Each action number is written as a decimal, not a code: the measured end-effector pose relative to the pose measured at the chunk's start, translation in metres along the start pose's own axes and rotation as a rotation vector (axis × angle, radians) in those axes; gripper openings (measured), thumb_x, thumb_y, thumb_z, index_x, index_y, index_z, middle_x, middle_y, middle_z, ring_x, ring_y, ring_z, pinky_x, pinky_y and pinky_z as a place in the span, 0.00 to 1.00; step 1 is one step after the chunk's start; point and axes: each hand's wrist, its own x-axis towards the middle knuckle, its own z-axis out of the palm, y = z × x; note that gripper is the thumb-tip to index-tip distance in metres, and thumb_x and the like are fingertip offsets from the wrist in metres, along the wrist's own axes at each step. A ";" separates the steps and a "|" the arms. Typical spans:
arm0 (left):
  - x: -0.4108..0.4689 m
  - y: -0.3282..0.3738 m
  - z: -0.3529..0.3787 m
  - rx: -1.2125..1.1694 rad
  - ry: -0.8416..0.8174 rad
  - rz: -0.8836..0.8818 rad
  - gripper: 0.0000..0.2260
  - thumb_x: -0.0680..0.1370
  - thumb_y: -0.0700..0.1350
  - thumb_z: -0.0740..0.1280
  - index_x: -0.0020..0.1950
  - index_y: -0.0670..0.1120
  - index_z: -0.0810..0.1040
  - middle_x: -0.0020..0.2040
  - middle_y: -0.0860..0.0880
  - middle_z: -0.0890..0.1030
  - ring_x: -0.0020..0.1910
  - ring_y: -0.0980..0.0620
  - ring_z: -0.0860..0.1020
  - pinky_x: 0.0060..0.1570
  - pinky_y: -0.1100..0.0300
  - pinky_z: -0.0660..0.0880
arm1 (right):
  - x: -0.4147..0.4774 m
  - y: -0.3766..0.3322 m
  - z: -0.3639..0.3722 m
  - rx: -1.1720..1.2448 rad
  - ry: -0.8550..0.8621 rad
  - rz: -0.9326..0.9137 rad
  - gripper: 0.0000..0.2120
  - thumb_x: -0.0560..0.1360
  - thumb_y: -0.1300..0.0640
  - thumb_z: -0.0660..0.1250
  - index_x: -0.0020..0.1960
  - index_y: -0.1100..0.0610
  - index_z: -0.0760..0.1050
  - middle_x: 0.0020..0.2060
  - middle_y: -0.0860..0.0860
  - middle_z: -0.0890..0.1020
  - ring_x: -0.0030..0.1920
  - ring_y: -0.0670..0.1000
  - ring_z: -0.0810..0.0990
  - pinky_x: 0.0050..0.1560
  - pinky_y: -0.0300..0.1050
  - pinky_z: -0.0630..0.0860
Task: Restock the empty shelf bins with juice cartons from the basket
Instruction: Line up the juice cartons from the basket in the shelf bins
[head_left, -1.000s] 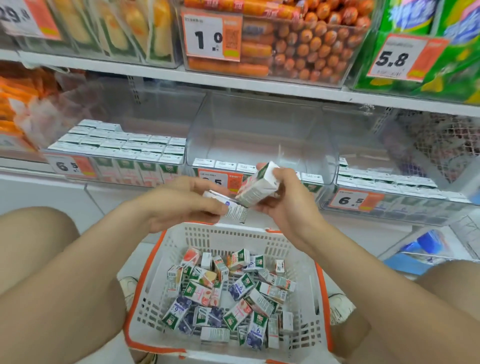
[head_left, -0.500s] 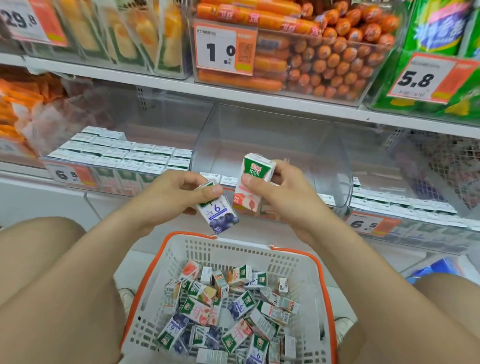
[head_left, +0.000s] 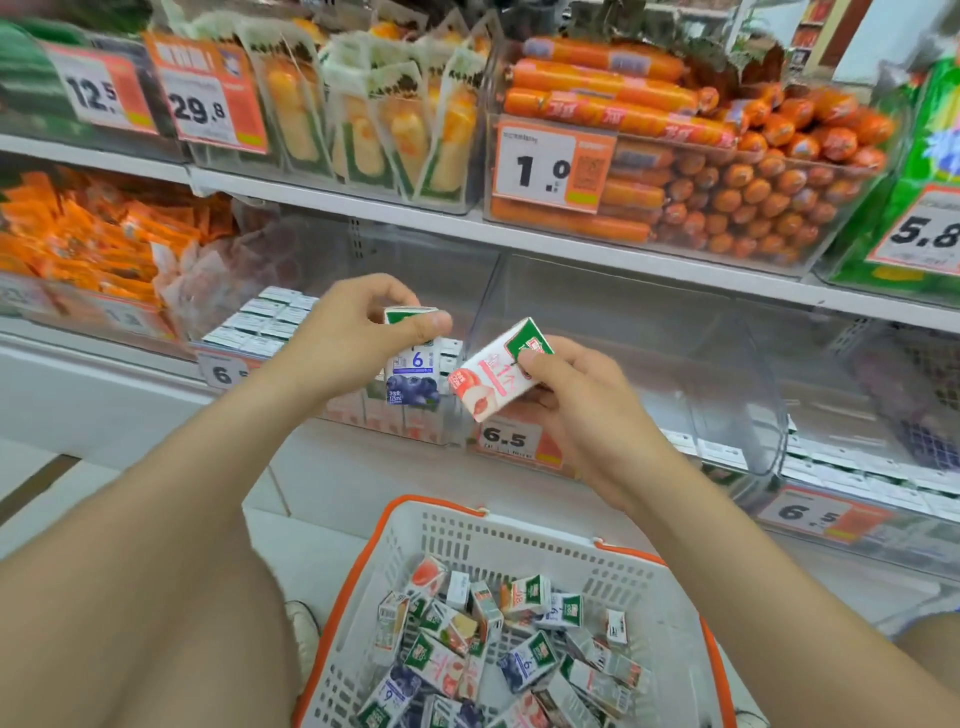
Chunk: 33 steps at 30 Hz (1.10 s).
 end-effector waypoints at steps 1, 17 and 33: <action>0.008 -0.004 -0.010 0.041 0.058 0.008 0.17 0.73 0.63 0.77 0.47 0.50 0.82 0.42 0.47 0.87 0.39 0.49 0.84 0.37 0.56 0.75 | 0.004 -0.003 0.007 -0.006 -0.020 -0.005 0.10 0.85 0.61 0.61 0.58 0.61 0.81 0.49 0.58 0.88 0.55 0.57 0.87 0.63 0.61 0.81; 0.065 -0.097 -0.114 0.458 0.462 -0.010 0.13 0.77 0.54 0.77 0.51 0.49 0.78 0.55 0.46 0.81 0.68 0.38 0.72 0.74 0.41 0.63 | 0.174 0.020 0.158 -1.177 0.072 -0.668 0.18 0.81 0.63 0.68 0.71 0.58 0.73 0.57 0.58 0.78 0.56 0.62 0.78 0.50 0.52 0.74; 0.078 -0.095 -0.103 0.498 0.272 0.024 0.18 0.80 0.33 0.69 0.67 0.49 0.77 0.61 0.43 0.81 0.59 0.40 0.78 0.58 0.43 0.79 | 0.231 0.031 0.179 -1.289 -0.338 -0.051 0.09 0.83 0.55 0.54 0.49 0.58 0.70 0.55 0.61 0.78 0.50 0.61 0.76 0.44 0.48 0.69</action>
